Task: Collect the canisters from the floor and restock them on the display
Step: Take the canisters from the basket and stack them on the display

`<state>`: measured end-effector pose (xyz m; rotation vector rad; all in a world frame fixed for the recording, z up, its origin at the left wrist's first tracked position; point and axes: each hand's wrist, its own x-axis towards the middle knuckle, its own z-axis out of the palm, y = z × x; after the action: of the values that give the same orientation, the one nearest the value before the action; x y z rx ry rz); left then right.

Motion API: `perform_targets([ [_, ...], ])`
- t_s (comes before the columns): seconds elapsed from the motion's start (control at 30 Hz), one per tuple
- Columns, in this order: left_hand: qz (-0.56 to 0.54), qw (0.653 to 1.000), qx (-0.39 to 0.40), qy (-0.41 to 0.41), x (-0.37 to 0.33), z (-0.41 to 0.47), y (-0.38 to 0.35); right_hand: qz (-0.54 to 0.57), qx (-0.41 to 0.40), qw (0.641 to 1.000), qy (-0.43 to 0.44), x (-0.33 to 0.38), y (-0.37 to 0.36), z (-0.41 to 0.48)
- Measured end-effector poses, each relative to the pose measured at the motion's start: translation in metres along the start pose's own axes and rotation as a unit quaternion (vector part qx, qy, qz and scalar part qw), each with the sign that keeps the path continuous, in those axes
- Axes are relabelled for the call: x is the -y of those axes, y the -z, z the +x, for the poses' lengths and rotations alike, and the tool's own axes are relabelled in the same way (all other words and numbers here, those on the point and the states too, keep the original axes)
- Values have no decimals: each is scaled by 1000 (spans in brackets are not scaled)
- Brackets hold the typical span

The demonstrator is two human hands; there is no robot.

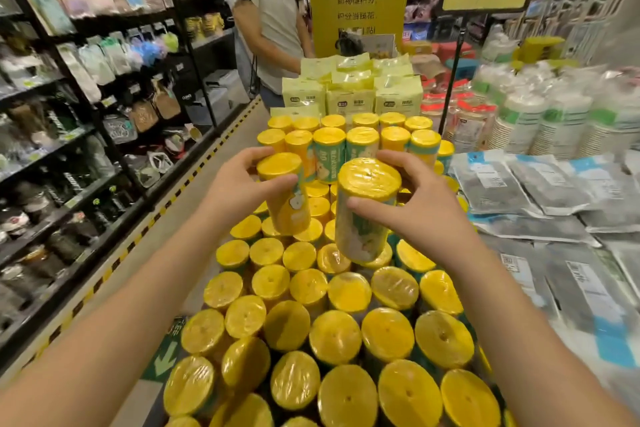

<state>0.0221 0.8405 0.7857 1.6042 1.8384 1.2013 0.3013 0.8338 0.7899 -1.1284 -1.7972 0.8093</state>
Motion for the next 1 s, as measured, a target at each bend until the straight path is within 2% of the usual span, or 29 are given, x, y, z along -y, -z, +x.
perform_targets([
  [0.37, 97, 994, -32, 46, 69, 118, -25, 15, -13, 1000, -11, -8, -15, 33],
  [0.7, 77, 994, -45, 70, 99, 142, -32, 6, -4, 999, -40, -18, -17, 39],
  [1.0, 107, 991, -51, 68, 104, 153, -26, 2, 10, 998, -63, -27, -32, 46],
])
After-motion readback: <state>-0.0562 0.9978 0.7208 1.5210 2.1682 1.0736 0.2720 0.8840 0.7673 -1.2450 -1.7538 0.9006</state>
